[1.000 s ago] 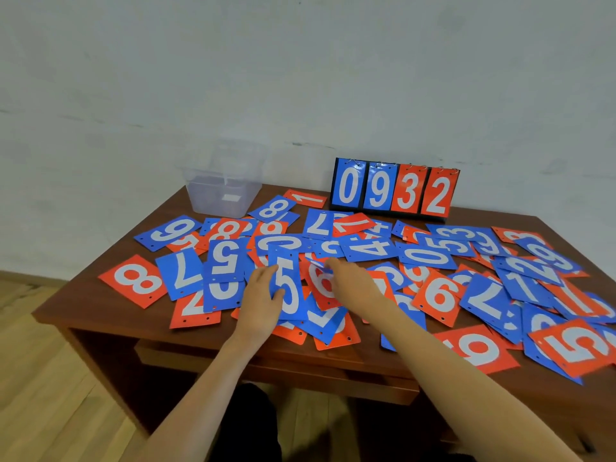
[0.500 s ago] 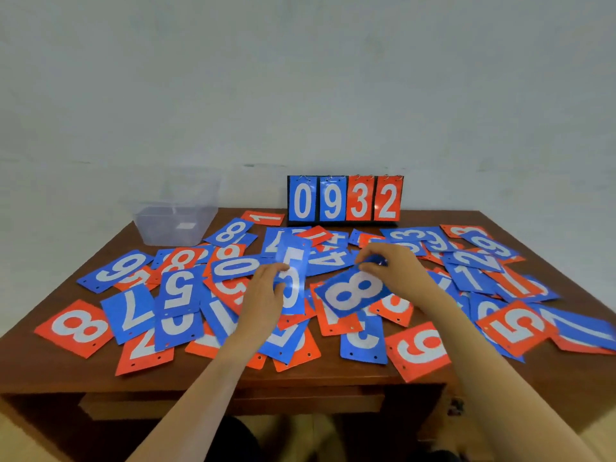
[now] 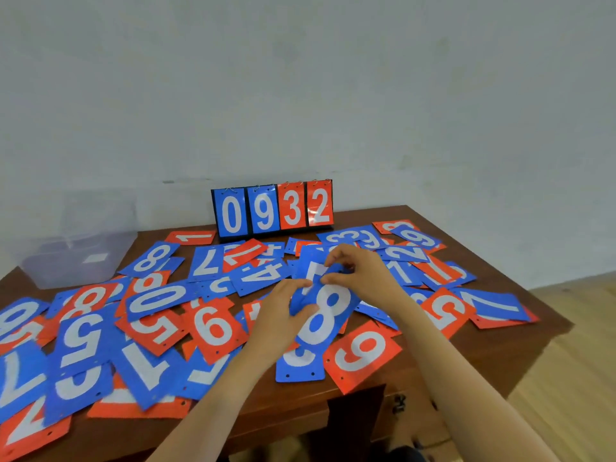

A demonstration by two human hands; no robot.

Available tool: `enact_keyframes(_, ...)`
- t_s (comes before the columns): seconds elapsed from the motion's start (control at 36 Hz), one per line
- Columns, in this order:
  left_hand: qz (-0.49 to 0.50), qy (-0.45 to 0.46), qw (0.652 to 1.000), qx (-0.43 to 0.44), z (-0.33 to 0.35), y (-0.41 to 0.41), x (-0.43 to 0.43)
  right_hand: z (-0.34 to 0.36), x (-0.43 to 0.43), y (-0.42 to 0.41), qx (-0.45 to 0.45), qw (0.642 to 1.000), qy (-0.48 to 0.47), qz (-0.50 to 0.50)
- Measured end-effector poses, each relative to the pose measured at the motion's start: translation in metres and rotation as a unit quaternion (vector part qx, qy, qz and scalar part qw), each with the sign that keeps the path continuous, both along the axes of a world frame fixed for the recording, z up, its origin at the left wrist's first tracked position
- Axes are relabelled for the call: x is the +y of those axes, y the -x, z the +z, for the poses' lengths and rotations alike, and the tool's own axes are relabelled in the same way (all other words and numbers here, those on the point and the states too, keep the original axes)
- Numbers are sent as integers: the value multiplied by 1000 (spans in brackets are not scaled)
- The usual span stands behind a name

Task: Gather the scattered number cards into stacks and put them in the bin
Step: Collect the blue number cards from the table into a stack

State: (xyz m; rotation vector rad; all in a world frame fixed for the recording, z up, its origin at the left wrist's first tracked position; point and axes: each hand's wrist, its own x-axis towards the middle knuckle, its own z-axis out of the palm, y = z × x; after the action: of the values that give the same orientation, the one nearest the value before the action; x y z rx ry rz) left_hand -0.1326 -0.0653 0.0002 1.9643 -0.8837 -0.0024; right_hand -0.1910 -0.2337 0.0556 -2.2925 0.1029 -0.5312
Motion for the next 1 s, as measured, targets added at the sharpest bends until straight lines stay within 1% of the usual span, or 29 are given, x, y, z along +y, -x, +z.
enact_keyframes(0.11, 10, 34, 999, 28, -3, -3, -1, -5, 2, -6, 5, 1000, -20, -7)
enact_keyframes(0.19, 32, 49, 998, 29, -5, -6, 5, -12, 2, -9, 36, 999, -3, -11)
enact_keyframes(0.25, 49, 63, 996, 30, -9, -8, 12, -16, 1, -11, 57, 998, -14, -16)
enact_keyframes(0.31, 59, 69, 995, 43, -12, -11, 19, -19, 1, -12, 54, 997, -41, -29)
enact_keyframes(0.39, 59, 55, 995, 61, -14, -13, 28, -20, 7, -17, 28, 997, -66, -33)
enact_keyframes(0.53, 59, 71, 990, 105, -13, -7, 38, -15, 27, -29, 6, 998, -48, -30)
enact_keyframes(0.64, 51, 52, 993, 94, -14, -7, 44, -17, 37, -36, -17, 999, -11, -38)
enact_keyframes(0.75, 45, 55, 991, 111, -16, -6, 48, -21, 39, -38, -44, 997, 35, -44)
enact_keyframes(0.81, 47, 56, 989, 126, -18, -6, 48, -20, 37, -36, -21, 999, 15, -23)
enact_keyframes(0.89, 43, 69, 985, 152, -21, -2, 47, -20, 32, -33, 43, 998, -44, -5)
enact_keyframes(1.0, 36, 99, 983, 150, -26, 0, 38, -28, 24, -30, 51, 998, -30, -34)
